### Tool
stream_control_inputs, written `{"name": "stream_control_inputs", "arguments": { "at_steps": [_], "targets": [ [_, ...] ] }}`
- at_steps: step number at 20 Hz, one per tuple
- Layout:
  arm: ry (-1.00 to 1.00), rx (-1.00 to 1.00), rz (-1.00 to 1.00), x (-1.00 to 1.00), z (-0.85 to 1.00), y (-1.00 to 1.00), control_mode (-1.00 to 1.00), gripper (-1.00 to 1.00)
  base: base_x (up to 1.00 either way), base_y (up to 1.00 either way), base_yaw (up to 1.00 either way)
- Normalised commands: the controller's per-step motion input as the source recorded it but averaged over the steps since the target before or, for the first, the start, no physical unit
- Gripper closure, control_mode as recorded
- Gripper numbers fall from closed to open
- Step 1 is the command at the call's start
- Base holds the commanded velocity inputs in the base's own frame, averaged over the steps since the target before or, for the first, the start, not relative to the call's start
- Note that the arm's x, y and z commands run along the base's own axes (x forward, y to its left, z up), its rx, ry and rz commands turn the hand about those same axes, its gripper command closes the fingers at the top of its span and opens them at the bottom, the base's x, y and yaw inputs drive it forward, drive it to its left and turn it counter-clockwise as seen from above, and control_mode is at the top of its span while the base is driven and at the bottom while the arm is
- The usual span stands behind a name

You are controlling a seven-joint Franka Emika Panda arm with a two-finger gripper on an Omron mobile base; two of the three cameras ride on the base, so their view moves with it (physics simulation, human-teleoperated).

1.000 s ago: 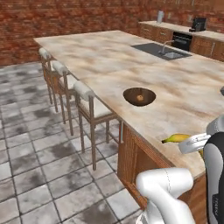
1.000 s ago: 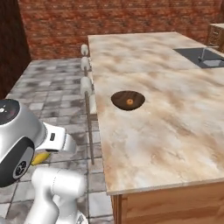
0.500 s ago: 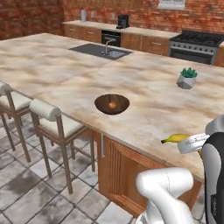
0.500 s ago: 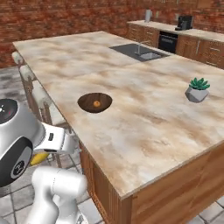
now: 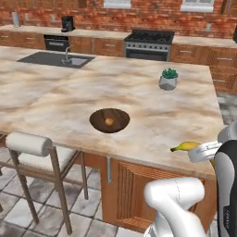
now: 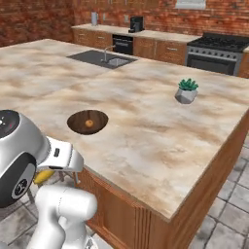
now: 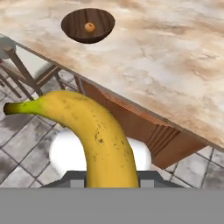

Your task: Retrieve the tangerine and banana from the fridge and place them into the bowl on the dining table.

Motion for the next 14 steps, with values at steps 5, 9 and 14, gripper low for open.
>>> {"name": "stream_control_inputs", "arguments": {
  "at_steps": [5, 9, 14],
  "targets": [
    [0.00, 0.00, 0.00, 0.00, 0.00, 0.00, 1.00, 1.00, 0.01, 1.00, -0.50],
    [0.00, 0.00, 0.00, 0.00, 0.00, 0.00, 1.00, 1.00, 0.01, 1.00, -0.43],
    [0.00, 0.00, 0.00, 0.00, 0.00, 0.00, 1.00, 1.00, 0.13, 0.91, -0.37]
  ]
}}
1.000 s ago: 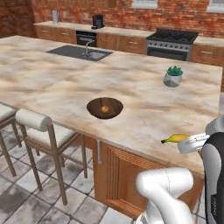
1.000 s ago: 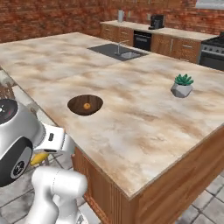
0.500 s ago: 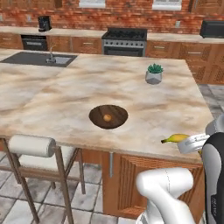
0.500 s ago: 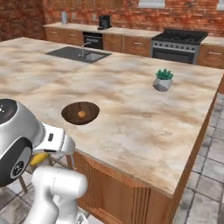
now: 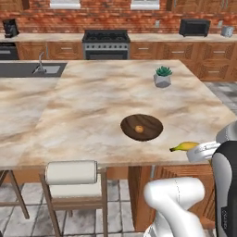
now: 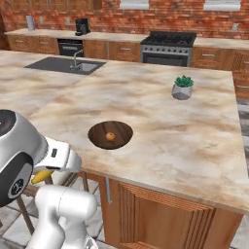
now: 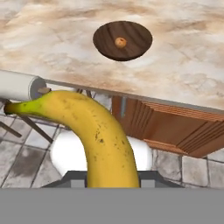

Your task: Retrieve the tangerine and banana from the fridge and place them into the bowl on the dining table.

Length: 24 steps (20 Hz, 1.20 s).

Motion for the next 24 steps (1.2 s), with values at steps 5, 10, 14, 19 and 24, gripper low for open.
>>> {"name": "stream_control_inputs", "arguments": {
  "at_steps": [5, 10, 14, 19, 24],
  "targets": [
    [0.00, 0.00, 0.00, 0.00, 0.00, 0.00, 1.00, 1.00, 0.18, 0.31, -0.27],
    [0.00, 0.00, 0.00, 0.00, 0.00, 0.00, 1.00, 1.00, 0.15, 0.11, -0.20],
    [0.00, 0.00, 0.00, 0.00, 0.00, 0.00, 1.00, 1.00, 0.14, 0.00, -0.04],
    [0.00, 0.00, 0.00, 0.00, 0.00, 0.00, 1.00, 1.00, 0.15, 0.00, 0.00],
    [0.01, 0.01, -0.01, 0.72, -0.01, 0.00, -1.00, 1.00, 0.09, 0.00, 0.00]
  ]
}}
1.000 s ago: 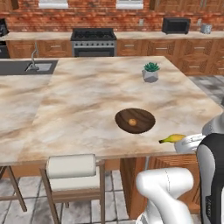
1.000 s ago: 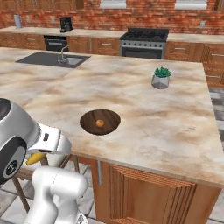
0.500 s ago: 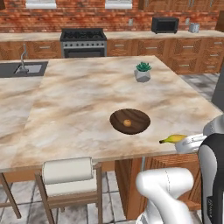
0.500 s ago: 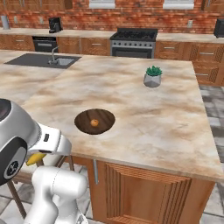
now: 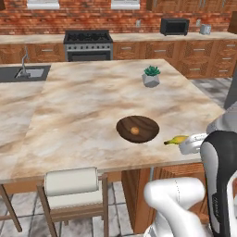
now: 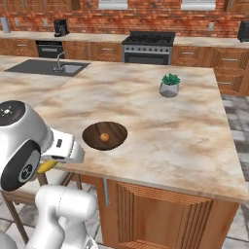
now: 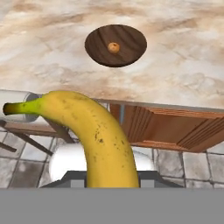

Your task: Retrieve the tangerine and banana from the fridge and place them into the bowl on the dining table.

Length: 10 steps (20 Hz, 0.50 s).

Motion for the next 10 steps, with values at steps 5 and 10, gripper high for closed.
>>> {"name": "stream_control_inputs", "arguments": {
  "at_steps": [5, 10],
  "targets": [
    [0.01, 0.02, 0.00, 1.00, 0.00, 0.00, -1.00, 1.00, 0.00, 0.00, 0.00],
    [0.09, 0.02, 0.00, 0.95, -0.04, 0.00, -1.00, 1.00, 0.00, 0.00, 0.00]
  ]
}}
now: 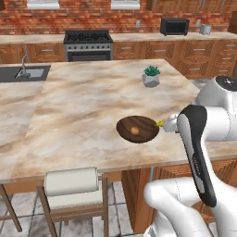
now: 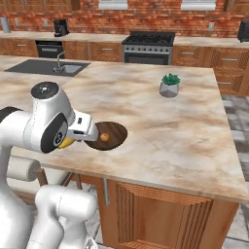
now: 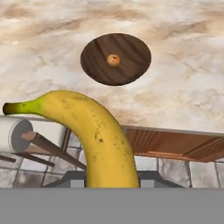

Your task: Retrieve the tangerine and banana from the fridge and place them into the bowl on the dining table.

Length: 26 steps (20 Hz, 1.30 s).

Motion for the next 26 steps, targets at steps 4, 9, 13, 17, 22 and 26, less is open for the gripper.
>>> {"name": "stream_control_inputs", "arguments": {
  "at_steps": [4, 9, 13, 17, 22, 26],
  "targets": [
    [0.12, 0.01, 0.00, 0.91, -0.23, 0.00, -1.00, 1.00, 0.00, 0.00, 0.00],
    [0.07, 0.00, -0.03, 0.60, -0.39, 0.12, -1.00, 1.00, 0.00, 0.00, 0.00],
    [0.09, 0.00, -0.07, 0.50, -0.42, 0.13, -1.00, 1.00, 0.00, 0.00, 0.00],
    [0.09, 0.00, -0.08, 0.46, -0.39, 0.09, -1.00, 1.00, 0.00, 0.00, 0.00],
    [0.00, -0.01, -0.12, 0.20, -0.21, 0.01, -1.00, 1.00, 0.00, 0.00, 0.00],
    [-0.01, -0.01, -0.14, 0.20, -0.15, 0.00, -1.00, 1.00, 0.00, 0.00, 0.00]
  ]
}}
